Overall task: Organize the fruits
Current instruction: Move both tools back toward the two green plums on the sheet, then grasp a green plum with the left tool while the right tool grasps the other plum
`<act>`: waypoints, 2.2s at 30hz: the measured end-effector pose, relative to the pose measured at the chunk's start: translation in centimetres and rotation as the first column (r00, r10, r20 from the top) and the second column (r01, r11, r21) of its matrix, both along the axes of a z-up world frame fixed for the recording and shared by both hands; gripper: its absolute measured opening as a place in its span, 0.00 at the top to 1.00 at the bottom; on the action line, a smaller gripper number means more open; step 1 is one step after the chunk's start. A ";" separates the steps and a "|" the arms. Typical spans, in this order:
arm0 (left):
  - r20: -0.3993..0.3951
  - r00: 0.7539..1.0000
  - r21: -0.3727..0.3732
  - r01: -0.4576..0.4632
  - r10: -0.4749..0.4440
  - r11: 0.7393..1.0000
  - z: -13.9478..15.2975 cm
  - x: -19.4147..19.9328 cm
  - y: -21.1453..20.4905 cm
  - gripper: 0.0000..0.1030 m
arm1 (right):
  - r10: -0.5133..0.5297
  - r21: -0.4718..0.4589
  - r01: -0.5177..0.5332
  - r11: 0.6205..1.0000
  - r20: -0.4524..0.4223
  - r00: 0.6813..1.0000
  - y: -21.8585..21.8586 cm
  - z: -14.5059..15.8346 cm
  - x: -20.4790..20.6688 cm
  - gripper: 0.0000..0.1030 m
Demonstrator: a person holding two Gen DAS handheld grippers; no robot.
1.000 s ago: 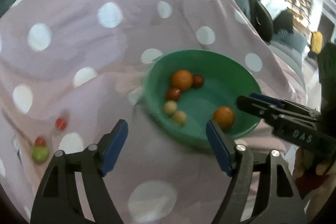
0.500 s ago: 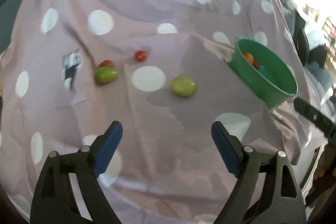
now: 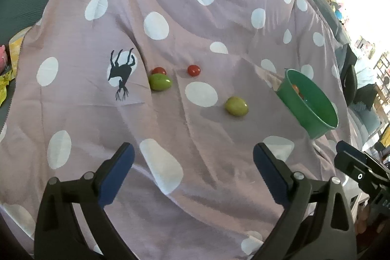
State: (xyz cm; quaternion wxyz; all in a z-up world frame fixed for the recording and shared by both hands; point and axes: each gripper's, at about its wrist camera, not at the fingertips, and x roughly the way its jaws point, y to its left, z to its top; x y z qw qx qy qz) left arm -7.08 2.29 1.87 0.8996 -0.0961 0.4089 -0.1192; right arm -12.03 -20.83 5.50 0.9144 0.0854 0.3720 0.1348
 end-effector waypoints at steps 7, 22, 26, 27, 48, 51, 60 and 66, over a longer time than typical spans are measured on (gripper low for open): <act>-0.021 0.999 -0.046 -0.026 0.025 0.999 -1.2 -0.1 1.8 0.03 | 0.029 -0.041 -0.030 0.999 -0.026 0.999 2.1 -0.3 -0.2 0.44; 0.009 1.000 0.023 -0.021 0.021 1.000 -0.9 -1.2 4.7 0.03 | 0.053 -0.019 -0.054 0.998 -0.081 0.995 2.5 -3.8 3.2 0.44; 0.002 1.000 0.045 0.001 -0.001 0.999 -1.3 -0.7 4.6 0.03 | 0.020 -0.012 -0.021 1.000 -0.103 0.995 1.4 -4.4 4.8 0.44; 0.002 1.000 0.045 0.004 -0.004 0.999 -1.4 -0.5 4.5 0.03 | 0.016 -0.002 -0.016 1.000 -0.106 0.994 1.2 -4.4 5.2 0.44; -0.026 0.999 0.014 0.047 -0.046 0.999 -2.1 8.8 2.5 0.08 | 0.118 -0.142 -0.146 0.979 -0.188 0.975 4.4 -7.9 15.6 0.44; -0.028 0.998 0.021 0.050 -0.050 0.999 -2.2 10.1 2.2 0.09 | 0.137 -0.153 -0.171 0.973 -0.211 0.968 4.9 -8.4 16.6 0.46; -0.027 0.997 0.098 0.075 -0.073 0.992 -2.8 13.6 0.2 0.15 | 0.134 -0.134 -0.164 0.977 -0.212 0.968 4.3 -9.1 17.2 0.61; -0.078 0.996 0.143 0.054 -0.043 0.988 -4.4 16.3 -1.0 0.25 | 0.138 -0.046 -0.149 0.988 -0.186 0.973 3.1 -8.4 16.3 0.61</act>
